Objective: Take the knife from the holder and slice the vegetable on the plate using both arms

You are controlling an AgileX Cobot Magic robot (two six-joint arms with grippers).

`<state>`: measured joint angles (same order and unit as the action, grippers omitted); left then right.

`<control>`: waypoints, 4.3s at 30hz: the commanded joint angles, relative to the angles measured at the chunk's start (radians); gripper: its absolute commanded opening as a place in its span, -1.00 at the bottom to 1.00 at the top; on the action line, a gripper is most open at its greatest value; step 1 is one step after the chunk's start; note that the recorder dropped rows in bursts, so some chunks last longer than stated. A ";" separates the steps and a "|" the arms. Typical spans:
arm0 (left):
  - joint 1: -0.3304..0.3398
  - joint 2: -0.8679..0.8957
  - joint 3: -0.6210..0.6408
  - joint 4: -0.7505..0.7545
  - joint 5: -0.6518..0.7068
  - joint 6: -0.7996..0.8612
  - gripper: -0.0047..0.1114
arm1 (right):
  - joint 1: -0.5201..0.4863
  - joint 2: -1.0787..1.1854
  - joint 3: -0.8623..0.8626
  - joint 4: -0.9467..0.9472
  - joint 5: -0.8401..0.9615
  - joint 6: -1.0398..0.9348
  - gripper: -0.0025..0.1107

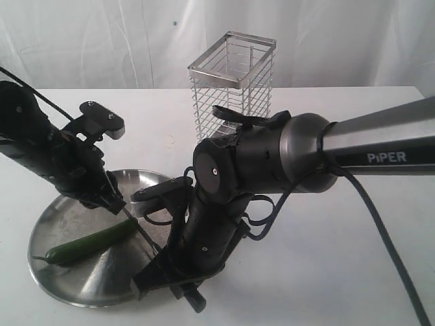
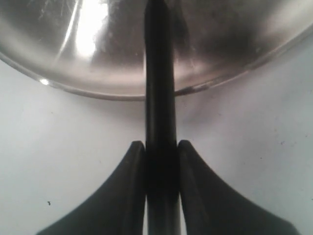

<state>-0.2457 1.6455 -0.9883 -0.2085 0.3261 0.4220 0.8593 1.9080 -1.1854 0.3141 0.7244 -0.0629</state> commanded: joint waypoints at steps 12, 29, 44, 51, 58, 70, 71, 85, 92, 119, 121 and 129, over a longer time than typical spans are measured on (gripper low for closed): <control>-0.006 0.002 -0.003 -0.075 -0.034 -0.029 -0.92 | -0.002 -0.002 -0.041 0.009 0.036 -0.009 -0.96; -0.070 0.066 -0.003 -0.082 -0.080 -0.024 -0.92 | -0.002 -0.002 -0.041 0.006 0.007 -0.009 -0.96; -0.044 0.069 -0.003 -0.064 -0.064 -0.029 -0.92 | -0.002 -0.002 -0.041 0.006 0.003 -0.009 -0.96; -0.015 0.020 -0.003 -0.044 -0.050 -0.029 -0.92 | -0.002 -0.002 -0.041 0.006 0.003 -0.009 -0.96; -0.015 0.038 -0.003 -0.044 -0.043 -0.029 -0.92 | -0.002 -0.002 -0.041 0.004 0.003 -0.009 -0.96; -0.017 0.144 -0.008 -0.046 -0.117 -0.022 -0.92 | -0.002 -0.002 -0.041 0.004 0.006 -0.009 -0.96; -0.017 0.122 -0.013 -0.046 -0.101 -0.022 -0.92 | -0.002 -0.002 -0.041 0.004 0.006 -0.009 -0.96; -0.018 0.240 -0.052 -0.054 -0.029 -0.022 -0.92 | -0.002 -0.002 -0.041 -0.001 0.079 -0.009 -0.96; -0.016 0.071 -0.100 -0.005 0.091 -0.022 -0.92 | -0.002 -0.002 -0.041 -0.003 0.103 -0.009 -0.96; -0.018 0.041 -0.088 -0.089 0.176 -0.037 -0.75 | 0.014 -0.037 -0.049 0.068 0.200 0.058 -0.96; -0.018 0.041 -0.088 -0.105 0.179 -0.037 -0.63 | 0.025 -0.023 -0.065 0.093 0.167 0.063 -0.96; -0.018 0.041 -0.088 -0.121 0.192 -0.037 -0.43 | 0.029 0.076 -0.140 0.120 0.160 0.071 -0.96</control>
<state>-0.2571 1.6963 -1.0826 -0.3023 0.4908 0.3922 0.8880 1.9537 -1.3081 0.4282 0.8923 0.0000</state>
